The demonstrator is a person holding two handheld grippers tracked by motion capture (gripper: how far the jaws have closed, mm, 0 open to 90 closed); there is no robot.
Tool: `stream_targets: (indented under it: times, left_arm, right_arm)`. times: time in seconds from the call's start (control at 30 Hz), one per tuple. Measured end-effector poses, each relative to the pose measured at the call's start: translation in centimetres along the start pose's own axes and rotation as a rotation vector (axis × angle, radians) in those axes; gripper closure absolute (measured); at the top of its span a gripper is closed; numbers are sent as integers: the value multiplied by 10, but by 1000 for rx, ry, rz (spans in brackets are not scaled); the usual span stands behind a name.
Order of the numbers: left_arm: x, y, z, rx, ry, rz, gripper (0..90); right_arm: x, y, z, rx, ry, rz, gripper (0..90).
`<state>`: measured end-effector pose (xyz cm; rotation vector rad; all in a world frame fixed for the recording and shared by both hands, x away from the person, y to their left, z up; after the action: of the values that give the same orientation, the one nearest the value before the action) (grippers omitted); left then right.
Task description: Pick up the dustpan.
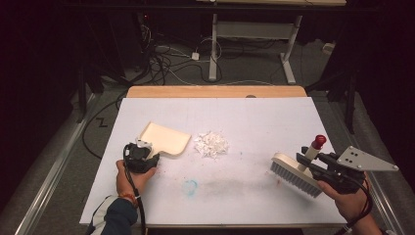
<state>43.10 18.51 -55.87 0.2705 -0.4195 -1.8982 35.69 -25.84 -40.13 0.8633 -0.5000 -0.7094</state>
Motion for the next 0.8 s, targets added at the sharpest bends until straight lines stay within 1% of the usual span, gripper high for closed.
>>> stream_targets:
  times: [0.1, 0.2, 0.3, 0.37, 0.4, 0.43, 0.47, 0.5, 0.57, 0.6, 0.63, 0.67, 0.7, 0.77, 0.8]
  left_arm:
    - [-1, 2, 1, -6, -12, -3, 639]
    - [-3, 3, 3, -10, 14, -27, 640]
    - [-5, 4, 7, -6, 22, -37, 642]
    - [-6, 4, 20, 20, 33, -73, 642]
    - [-7, 5, 26, 38, 49, -93, 642]
    - [-7, 5, 26, 38, 49, -93, 641]
    - [-8, 6, 39, 74, 56, -130, 642]
    - [-8, 6, 39, 74, 56, -130, 642]
    - [-11, 4, 50, 85, 63, -134, 642]
    - [-12, 0, 59, 88, 55, -146, 642]
    - [-12, 0, 59, 88, 55, -146, 642]
    - [-10, -6, 64, 75, 40, -163, 642]
    - [-10, -6, 64, 75, 40, -163, 642]
    - [-5, -16, 66, 52, 14, -190, 641]
    - [-3, -19, 66, 44, 10, -200, 642]
  right_arm:
    - [0, 0, -1, 1, 4, 2, 698]
    - [1, -1, -1, 0, 4, 3, 698]
    - [1, -1, 0, 1, 2, 4, 698]
    - [3, -1, 0, 2, -1, -1, 698]
    - [3, -1, 0, 1, -2, -1, 698]
    - [4, -1, 0, 1, -3, 0, 698]
    - [4, 0, 0, 3, 0, -2, 698]
    - [4, 0, 0, 7, 0, -4, 698]
    - [6, 2, 0, 18, -10, -8, 698]
    - [7, 2, 0, 17, -12, -11, 698]
    - [8, 2, 0, 20, -9, -13, 698]
    - [9, 2, 0, 21, -7, -17, 698]
    - [10, 2, -1, 23, -8, -18, 698]
    - [12, 3, -2, 22, -7, -26, 698]
    - [12, 3, -2, 29, -3, -29, 698]
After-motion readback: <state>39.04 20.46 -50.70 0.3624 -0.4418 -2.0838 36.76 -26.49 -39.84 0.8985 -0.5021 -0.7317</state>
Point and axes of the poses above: each handheld gripper's, and its own axes: z roughly backward along the jaws, y roughly out of its top, x roughly to its right, the point moved 10 cm from there along -z, roughly forward along the jaws, and after that the axes turned 15 degrees about -x, right-handed, at the moved point
